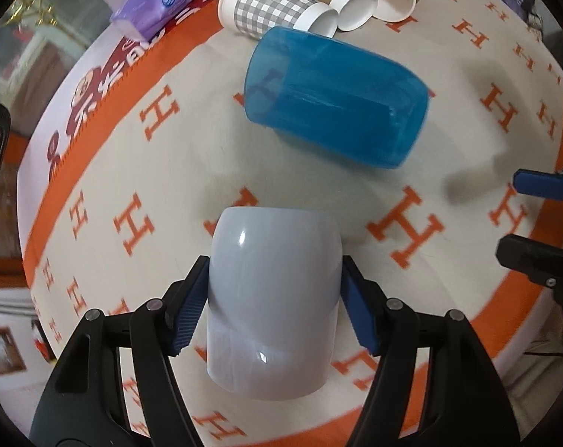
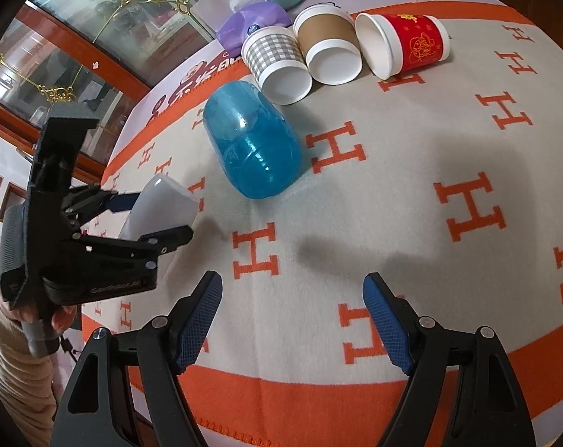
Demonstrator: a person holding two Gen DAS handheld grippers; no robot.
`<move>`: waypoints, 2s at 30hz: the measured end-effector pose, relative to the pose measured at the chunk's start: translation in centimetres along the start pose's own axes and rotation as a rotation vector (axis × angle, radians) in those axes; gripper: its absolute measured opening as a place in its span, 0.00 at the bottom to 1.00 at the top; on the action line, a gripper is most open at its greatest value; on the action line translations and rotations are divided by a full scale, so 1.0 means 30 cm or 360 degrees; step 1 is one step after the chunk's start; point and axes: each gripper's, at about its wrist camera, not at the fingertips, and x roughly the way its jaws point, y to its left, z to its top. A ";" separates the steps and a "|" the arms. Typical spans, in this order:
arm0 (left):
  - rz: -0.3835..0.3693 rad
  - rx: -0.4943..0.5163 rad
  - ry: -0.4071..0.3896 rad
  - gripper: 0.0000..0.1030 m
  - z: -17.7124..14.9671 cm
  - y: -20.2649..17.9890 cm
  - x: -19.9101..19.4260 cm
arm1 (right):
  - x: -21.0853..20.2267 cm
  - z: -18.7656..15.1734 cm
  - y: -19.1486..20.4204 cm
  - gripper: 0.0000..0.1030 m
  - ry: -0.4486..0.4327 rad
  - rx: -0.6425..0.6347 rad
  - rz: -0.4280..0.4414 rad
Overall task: Flip cup upside down
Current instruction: 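Lift the white cup with the left gripper and rotate it upright, then lower the white cup onto the cloth and open the left gripper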
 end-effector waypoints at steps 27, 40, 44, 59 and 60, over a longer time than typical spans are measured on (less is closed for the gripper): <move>-0.0288 -0.1151 -0.0128 0.63 -0.350 -0.212 -0.048 | -0.102 -0.232 -0.126 0.77 0.0001 0.0105 -0.0014; -0.0335 -0.1155 -0.0163 0.80 -0.373 -0.208 -0.053 | -0.084 -0.240 -0.128 0.78 0.0031 0.0114 0.0021; -0.0328 -0.1138 -0.0199 0.82 -0.379 -0.201 -0.084 | -0.091 -0.243 -0.126 0.78 0.0027 0.0110 0.0025; -0.0260 -0.0958 -0.0414 0.82 -0.499 -0.149 -0.316 | -0.123 -0.255 -0.055 0.78 0.0084 0.0052 0.0143; -0.0260 -0.0968 -0.0431 0.82 -0.513 -0.140 -0.328 | -0.123 -0.254 -0.045 0.78 0.0095 0.0049 0.0162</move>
